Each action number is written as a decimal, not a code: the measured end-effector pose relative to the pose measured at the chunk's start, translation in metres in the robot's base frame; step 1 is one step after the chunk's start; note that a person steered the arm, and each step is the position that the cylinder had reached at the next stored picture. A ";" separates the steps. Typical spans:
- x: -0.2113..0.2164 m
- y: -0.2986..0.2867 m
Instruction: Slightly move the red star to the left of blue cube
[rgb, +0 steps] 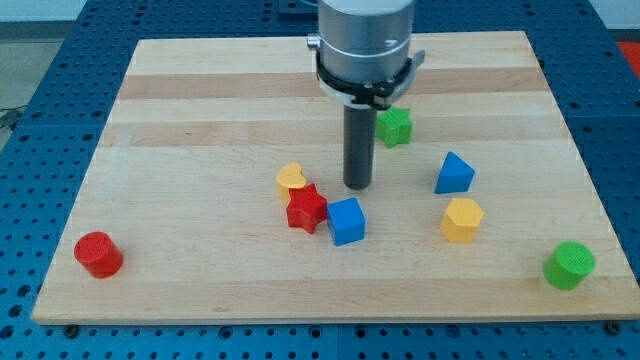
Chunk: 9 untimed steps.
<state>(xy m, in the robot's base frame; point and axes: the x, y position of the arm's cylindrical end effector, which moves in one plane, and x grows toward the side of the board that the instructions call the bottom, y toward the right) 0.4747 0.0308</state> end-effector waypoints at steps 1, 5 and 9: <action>0.005 -0.002; 0.024 -0.073; 0.020 -0.102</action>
<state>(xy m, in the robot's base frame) 0.4944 -0.0713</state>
